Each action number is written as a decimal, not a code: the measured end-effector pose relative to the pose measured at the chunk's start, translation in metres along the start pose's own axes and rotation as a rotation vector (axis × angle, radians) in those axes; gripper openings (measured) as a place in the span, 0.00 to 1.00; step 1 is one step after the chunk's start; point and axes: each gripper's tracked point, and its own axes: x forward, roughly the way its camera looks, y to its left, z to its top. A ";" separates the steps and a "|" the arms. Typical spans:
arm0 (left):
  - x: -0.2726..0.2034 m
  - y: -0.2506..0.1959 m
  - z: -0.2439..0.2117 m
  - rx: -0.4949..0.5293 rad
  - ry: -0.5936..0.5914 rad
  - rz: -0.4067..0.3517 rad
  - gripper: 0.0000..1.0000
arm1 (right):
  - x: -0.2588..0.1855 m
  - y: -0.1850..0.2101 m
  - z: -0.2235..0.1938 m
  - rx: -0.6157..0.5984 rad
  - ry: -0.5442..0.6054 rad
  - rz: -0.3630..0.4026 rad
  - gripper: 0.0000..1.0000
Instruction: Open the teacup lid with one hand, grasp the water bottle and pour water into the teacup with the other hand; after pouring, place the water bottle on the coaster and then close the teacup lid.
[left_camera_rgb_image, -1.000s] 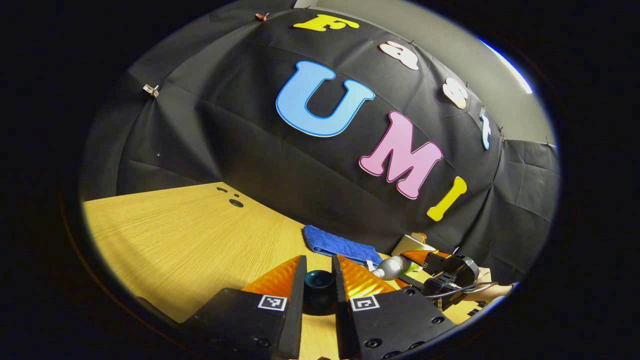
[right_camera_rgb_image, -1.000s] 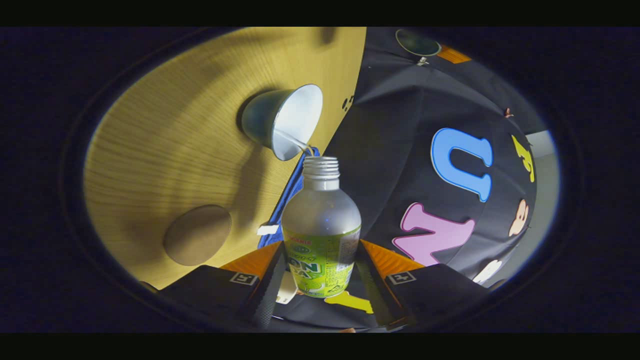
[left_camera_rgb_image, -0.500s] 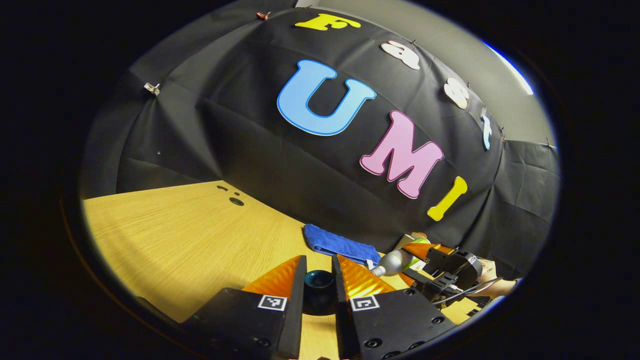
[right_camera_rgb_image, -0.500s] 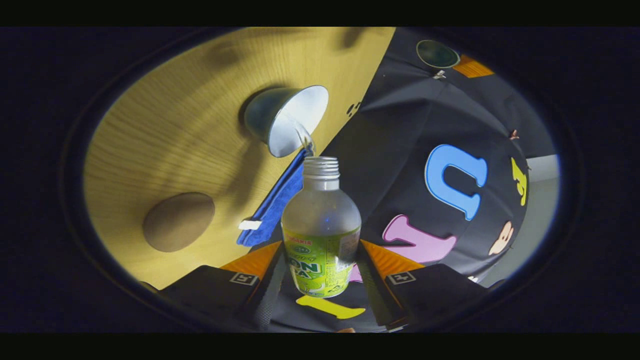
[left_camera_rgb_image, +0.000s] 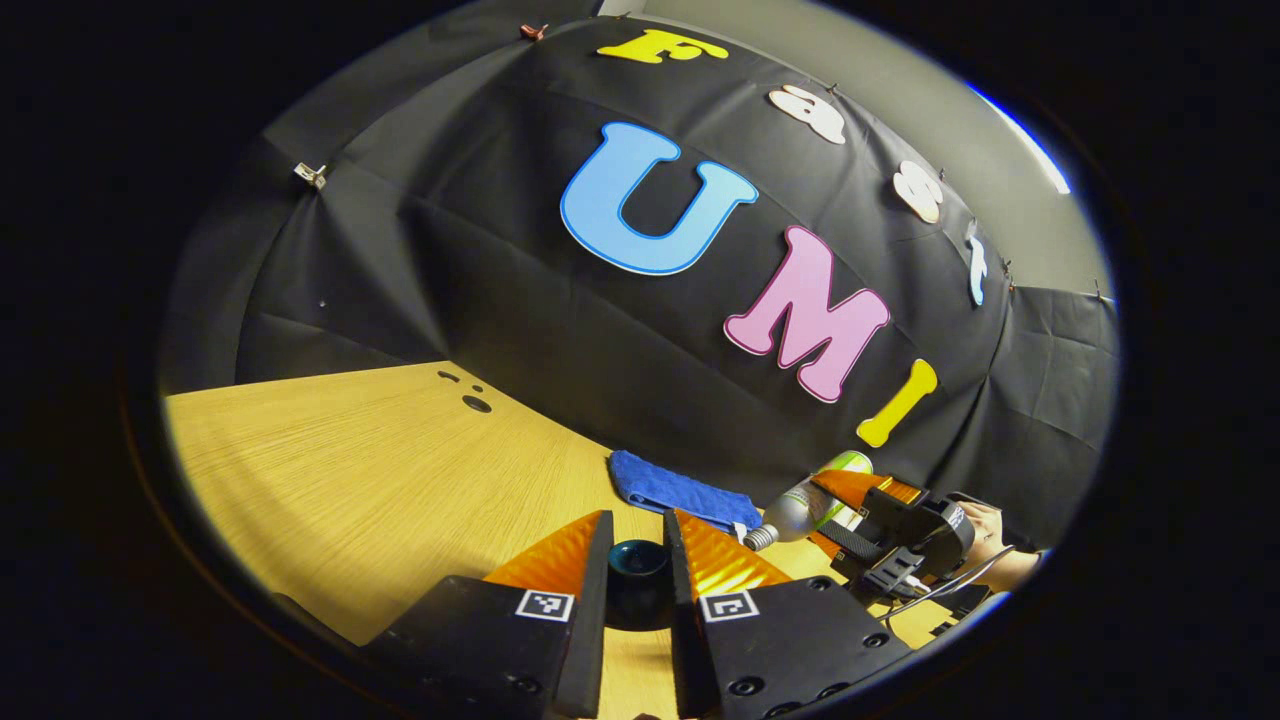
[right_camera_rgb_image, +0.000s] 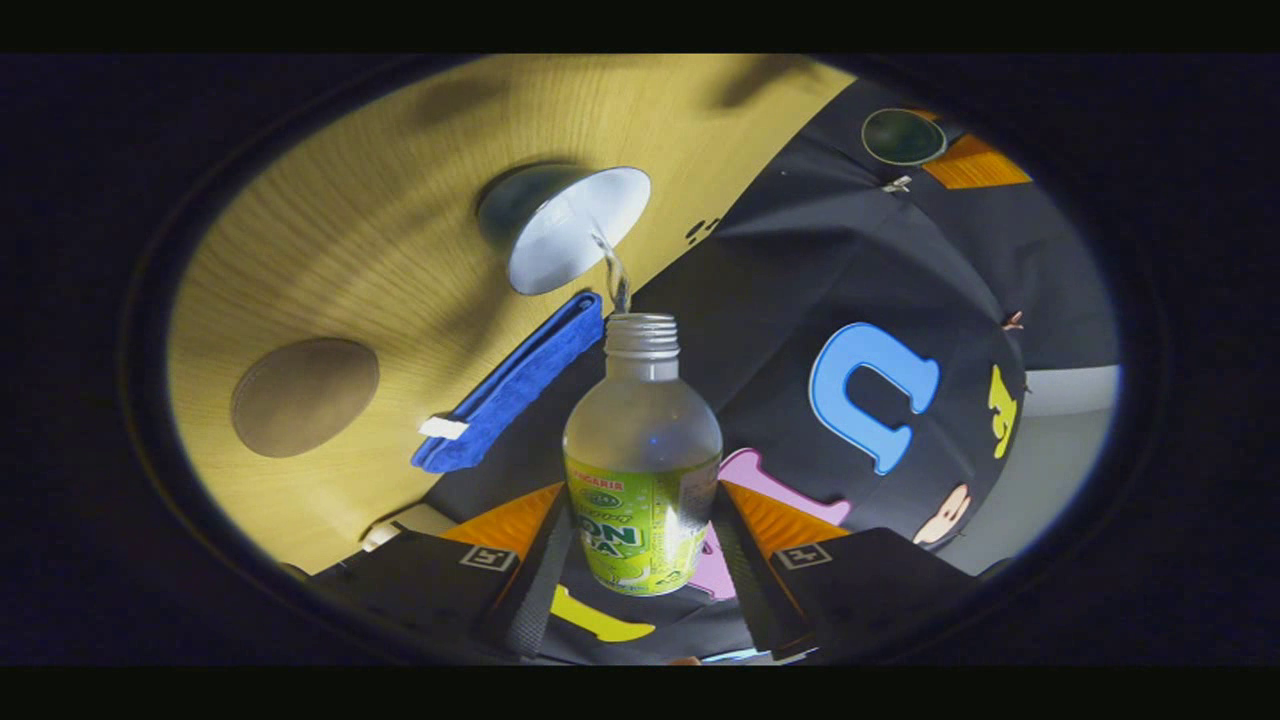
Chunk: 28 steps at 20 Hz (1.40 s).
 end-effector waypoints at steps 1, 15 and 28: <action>-0.001 0.000 0.000 0.002 -0.002 0.001 0.31 | 0.000 -0.003 0.000 -0.026 -0.005 -0.008 0.78; -0.002 0.000 0.003 -0.016 -0.005 0.003 0.31 | -0.003 -0.020 0.001 -0.156 -0.029 -0.083 0.74; -0.003 0.001 0.003 -0.027 -0.004 0.007 0.31 | -0.012 0.058 0.025 0.690 -0.064 0.256 0.78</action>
